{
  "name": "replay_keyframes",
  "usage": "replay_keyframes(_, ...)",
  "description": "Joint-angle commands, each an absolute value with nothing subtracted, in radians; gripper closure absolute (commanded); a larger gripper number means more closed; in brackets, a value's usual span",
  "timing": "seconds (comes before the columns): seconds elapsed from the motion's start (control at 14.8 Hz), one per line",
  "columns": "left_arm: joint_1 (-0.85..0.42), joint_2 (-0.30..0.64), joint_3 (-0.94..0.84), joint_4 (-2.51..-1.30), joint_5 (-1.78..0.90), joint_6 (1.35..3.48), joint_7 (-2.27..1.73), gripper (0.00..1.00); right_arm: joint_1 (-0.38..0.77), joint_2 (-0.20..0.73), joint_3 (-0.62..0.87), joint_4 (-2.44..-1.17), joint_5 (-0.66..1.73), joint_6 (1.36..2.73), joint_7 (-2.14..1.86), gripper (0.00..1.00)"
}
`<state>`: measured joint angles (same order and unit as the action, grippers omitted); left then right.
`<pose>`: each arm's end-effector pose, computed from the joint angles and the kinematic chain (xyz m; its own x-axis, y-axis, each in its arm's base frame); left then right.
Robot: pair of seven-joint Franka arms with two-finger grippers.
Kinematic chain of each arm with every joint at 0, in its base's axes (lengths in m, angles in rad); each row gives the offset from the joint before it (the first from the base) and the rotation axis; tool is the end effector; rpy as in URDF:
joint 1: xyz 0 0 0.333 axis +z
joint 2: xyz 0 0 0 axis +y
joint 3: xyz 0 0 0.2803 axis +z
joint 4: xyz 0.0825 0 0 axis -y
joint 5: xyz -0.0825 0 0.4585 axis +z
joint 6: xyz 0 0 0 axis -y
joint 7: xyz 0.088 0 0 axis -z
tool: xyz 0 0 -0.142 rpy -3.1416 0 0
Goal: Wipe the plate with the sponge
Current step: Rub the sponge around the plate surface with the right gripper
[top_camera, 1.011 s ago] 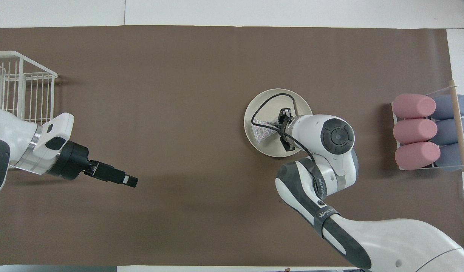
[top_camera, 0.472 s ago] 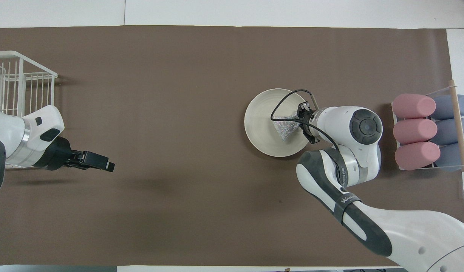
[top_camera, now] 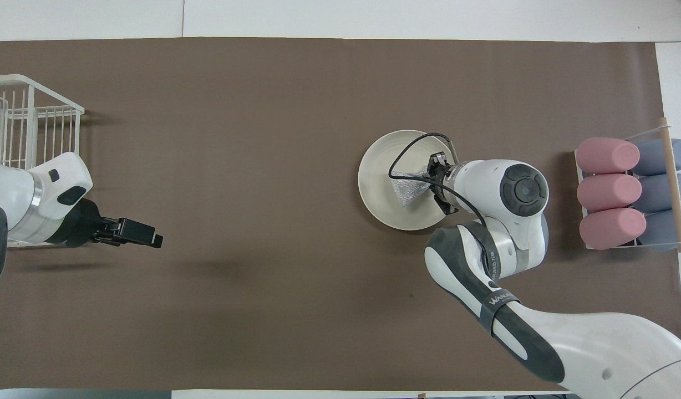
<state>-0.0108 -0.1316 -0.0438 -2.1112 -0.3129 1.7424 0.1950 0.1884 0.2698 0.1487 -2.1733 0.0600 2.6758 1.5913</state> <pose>0.5502 -0.0685 0.3617 0.9655 -0.1843 -0.1841 -0.1188 -0.9404 0.3187 0.5948 0.2109 0.1671 0.2618 -0.9616 -0.0828 -0.9442 -0.2374 -0.2284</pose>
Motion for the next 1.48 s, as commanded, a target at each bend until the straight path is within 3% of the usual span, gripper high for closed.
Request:
replay_keyframes(0.0,-0.006,-0.137,-0.048,-2.106,-0.29,1.753,0.178,0.0,0.236,0.316,0.156,-2.192,0.112,2.684,1.647,1.0)
replay_keyframes(0.27,-0.005,-0.137,-0.046,-2.106,-0.29,1.773,0.178,0.0,0.272,0.318,0.155,-2.192,0.175,2.729,1.635,1.0)
replay_keyframes(1.01,-0.009,-0.138,-0.048,-2.105,-0.29,1.784,0.178,0.0,0.127,0.314,0.149,-2.214,0.172,2.695,1.243,1.0)
replay_keyframes(1.42,-0.008,-0.138,-0.048,-2.105,-0.29,1.786,0.178,0.0,0.224,0.31,0.152,-2.214,0.172,2.694,1.472,1.0)
